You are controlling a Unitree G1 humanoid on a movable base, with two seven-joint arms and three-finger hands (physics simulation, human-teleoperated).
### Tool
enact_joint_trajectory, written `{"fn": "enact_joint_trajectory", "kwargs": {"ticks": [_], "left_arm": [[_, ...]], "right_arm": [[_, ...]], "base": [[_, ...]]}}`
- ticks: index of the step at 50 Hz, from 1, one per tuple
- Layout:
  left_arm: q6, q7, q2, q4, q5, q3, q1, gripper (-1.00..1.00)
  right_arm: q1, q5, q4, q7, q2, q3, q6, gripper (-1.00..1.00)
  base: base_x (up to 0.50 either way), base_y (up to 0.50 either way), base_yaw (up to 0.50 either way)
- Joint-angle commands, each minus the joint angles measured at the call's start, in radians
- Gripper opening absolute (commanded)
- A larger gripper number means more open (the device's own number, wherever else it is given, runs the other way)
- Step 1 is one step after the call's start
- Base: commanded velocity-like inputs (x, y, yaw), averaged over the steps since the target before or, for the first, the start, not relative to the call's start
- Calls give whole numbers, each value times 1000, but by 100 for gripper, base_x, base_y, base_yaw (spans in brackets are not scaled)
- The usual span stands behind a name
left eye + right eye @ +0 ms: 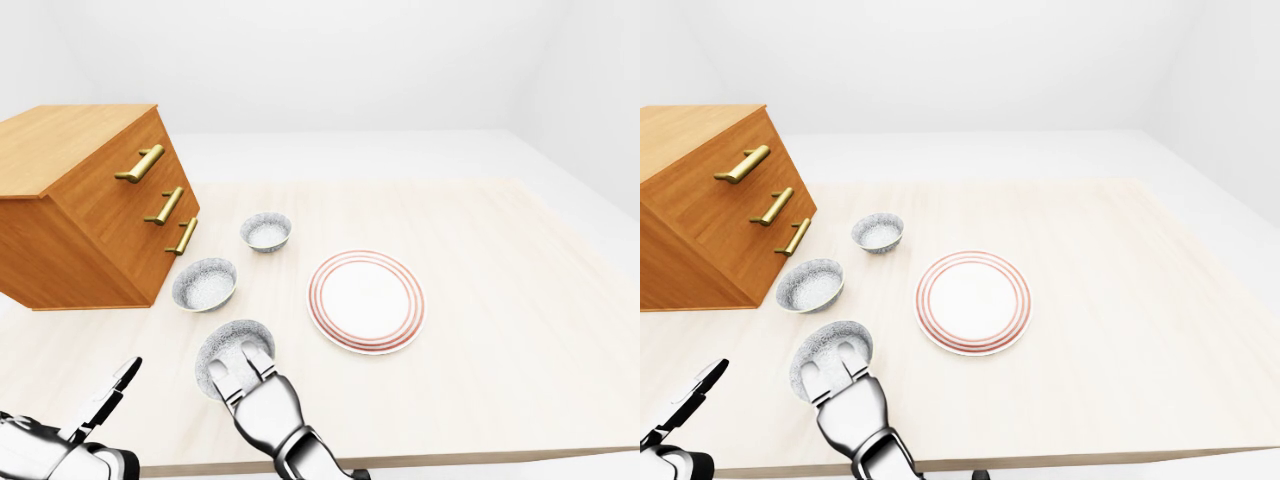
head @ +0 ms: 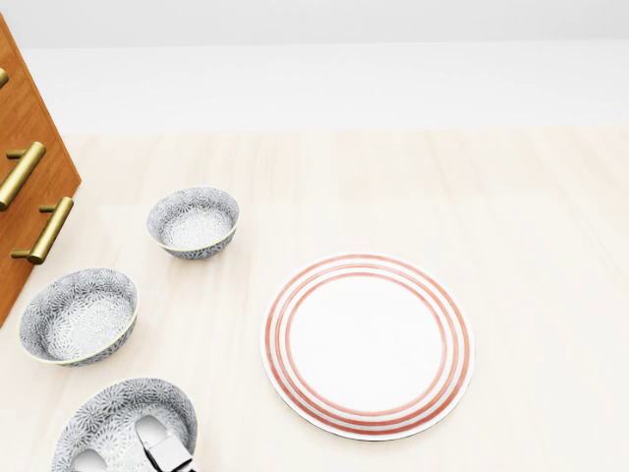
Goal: Put the bowl at the front on the plate.
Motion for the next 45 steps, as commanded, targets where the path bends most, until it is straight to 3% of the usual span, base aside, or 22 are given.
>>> {"fn": "enact_joint_trajectory", "kwargs": {"ticks": [1, 15, 45], "left_arm": [[0, 1, -6, -26, -32, 6, 1, 100], [0, 1, -6, -26, -31, 6, 0, 100], [0, -5, -11, -42, -37, 10, 3, 100]], "right_arm": [[-1, -116, 114, 40, -3, -14, 0, 100], [0, -172, 140, 104, 10, -40, 0, 100], [-17, -110, 251, 85, 42, -97, 0, 100]], "base": [[0, 0, 0], [0, 0, 0], [0, 0, 0]]}}
